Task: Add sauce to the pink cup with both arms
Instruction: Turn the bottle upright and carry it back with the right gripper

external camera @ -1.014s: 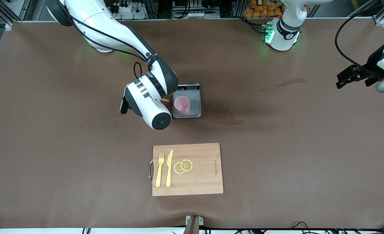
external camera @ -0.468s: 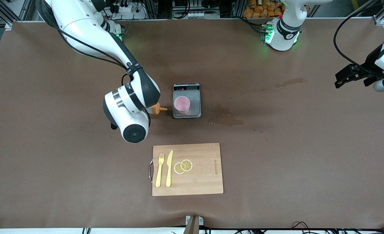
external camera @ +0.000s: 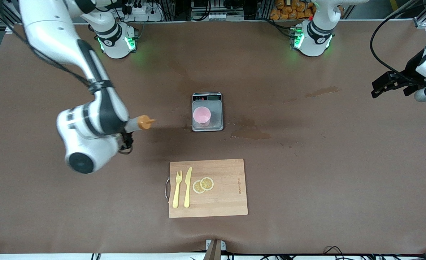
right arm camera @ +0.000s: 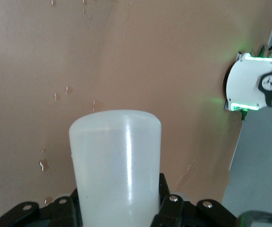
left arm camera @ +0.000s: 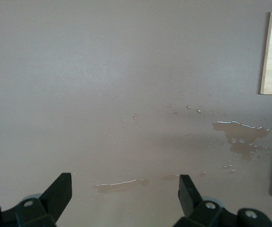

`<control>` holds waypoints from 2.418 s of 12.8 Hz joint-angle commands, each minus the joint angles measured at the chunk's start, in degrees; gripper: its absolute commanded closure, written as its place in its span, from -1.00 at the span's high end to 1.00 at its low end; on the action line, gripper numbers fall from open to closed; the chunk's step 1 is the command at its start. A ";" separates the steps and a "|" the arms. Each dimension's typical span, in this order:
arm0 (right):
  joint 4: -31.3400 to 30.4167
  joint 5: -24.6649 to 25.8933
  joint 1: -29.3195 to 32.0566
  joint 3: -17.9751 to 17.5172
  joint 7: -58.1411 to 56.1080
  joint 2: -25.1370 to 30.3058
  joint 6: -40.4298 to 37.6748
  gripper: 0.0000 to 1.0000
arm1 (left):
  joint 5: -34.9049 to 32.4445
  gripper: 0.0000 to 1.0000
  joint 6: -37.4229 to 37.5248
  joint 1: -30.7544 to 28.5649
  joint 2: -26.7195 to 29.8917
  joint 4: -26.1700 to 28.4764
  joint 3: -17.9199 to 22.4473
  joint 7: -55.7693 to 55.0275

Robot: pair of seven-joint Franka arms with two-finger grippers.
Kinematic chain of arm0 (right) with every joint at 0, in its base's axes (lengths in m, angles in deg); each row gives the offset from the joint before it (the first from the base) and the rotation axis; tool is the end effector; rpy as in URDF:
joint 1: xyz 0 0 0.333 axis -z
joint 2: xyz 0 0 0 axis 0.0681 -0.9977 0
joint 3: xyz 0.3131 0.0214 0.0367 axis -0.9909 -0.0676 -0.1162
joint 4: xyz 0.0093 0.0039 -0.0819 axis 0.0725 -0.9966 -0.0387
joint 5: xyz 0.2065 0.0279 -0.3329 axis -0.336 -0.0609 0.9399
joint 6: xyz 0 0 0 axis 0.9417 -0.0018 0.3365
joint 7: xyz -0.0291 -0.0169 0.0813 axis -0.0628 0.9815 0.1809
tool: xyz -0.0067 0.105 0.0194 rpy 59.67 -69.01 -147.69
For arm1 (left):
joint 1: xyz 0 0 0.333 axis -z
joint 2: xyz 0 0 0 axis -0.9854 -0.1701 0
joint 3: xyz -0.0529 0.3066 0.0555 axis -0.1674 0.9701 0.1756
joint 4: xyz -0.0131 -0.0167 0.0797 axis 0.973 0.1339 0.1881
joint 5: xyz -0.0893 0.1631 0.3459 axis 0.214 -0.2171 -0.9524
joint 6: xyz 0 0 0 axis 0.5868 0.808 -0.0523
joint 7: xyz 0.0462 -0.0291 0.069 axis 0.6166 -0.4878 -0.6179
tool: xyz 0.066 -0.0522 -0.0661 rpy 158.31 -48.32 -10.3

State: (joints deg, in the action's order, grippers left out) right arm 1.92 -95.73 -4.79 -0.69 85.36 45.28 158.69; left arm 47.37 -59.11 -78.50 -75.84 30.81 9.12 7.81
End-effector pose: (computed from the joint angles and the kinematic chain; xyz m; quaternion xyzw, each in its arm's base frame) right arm 0.6369 0.1440 0.3213 0.7435 -0.5831 -0.2760 0.1758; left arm 0.5359 -0.0332 0.6154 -0.9996 -0.0259 -0.0098 0.0057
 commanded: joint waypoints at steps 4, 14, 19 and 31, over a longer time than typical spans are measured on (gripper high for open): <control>-6.99 -6.09 16.48 -0.95 -26.88 2.01 0.75 0.12 | -0.17 1.00 0.92 -0.04 0.35 -1.28 0.05 0.45; -9.81 -14.36 28.90 -0.95 -56.88 -7.12 0.93 0.13 | 0.62 1.00 2.59 -0.21 0.00 -0.66 0.14 -0.70; -9.81 -17.80 31.36 -0.86 -60.95 -12.05 0.84 0.18 | 0.62 1.00 2.59 -0.30 0.00 -0.49 0.40 -0.70; -9.11 -17.62 33.74 -0.60 -60.33 -13.90 2.42 0.51 | -0.17 1.00 2.76 -0.21 -0.26 -1.80 0.40 0.00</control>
State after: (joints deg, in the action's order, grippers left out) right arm -8.05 -112.51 28.00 -0.54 24.67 31.96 160.96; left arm 47.37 -57.32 -78.66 -75.92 30.18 9.46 7.56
